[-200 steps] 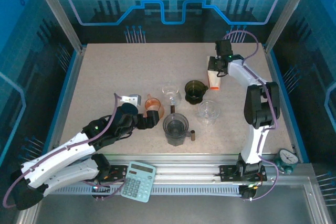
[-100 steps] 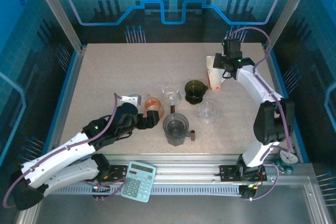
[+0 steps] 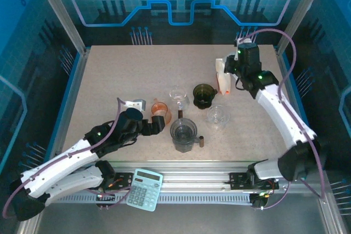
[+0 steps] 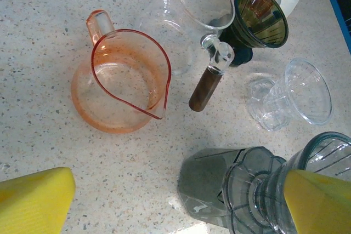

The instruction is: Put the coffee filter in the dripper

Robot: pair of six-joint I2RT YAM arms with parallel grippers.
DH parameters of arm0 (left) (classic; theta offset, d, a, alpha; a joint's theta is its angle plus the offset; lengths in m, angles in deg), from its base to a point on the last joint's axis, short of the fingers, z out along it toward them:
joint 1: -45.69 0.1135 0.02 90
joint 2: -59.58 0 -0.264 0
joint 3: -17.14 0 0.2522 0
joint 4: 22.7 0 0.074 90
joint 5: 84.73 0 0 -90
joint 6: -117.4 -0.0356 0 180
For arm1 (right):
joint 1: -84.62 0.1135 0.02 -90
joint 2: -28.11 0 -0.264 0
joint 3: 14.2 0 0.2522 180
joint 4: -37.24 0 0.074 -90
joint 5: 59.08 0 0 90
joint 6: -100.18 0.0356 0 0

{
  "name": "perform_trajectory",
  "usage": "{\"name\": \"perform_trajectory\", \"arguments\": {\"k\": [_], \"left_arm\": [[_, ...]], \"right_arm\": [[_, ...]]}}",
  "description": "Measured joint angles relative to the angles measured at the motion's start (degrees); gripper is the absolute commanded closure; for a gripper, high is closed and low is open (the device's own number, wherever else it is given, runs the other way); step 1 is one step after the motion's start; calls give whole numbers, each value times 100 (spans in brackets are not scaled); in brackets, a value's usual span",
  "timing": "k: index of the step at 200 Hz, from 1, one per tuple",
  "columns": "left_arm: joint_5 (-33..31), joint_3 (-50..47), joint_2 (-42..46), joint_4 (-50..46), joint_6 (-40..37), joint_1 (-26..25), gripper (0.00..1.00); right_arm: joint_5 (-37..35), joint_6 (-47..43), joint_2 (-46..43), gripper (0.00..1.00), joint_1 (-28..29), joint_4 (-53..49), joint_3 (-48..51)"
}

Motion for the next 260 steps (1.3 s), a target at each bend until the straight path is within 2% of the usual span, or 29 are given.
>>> {"name": "perform_trajectory", "arguments": {"k": [55,98,129,156,260], "left_arm": [[28,50,136,-260,66,9,1],[129,55,256,-391,133,9,1],[173,55,267,-396,146,24,1],[245,59,264,-400,146,42,1],[466,223,529,-584,144,42,1]], "right_arm": [[647,275,-1808,100,903,-1137,361],[1209,457,-2341,100,2223,-2629,116],[1069,662,-2286,100,3263,-3429,-162],[876,774,-2026,100,3759,-3834,-330],[774,518,-221,100,4398,-4328,-1488]]}}
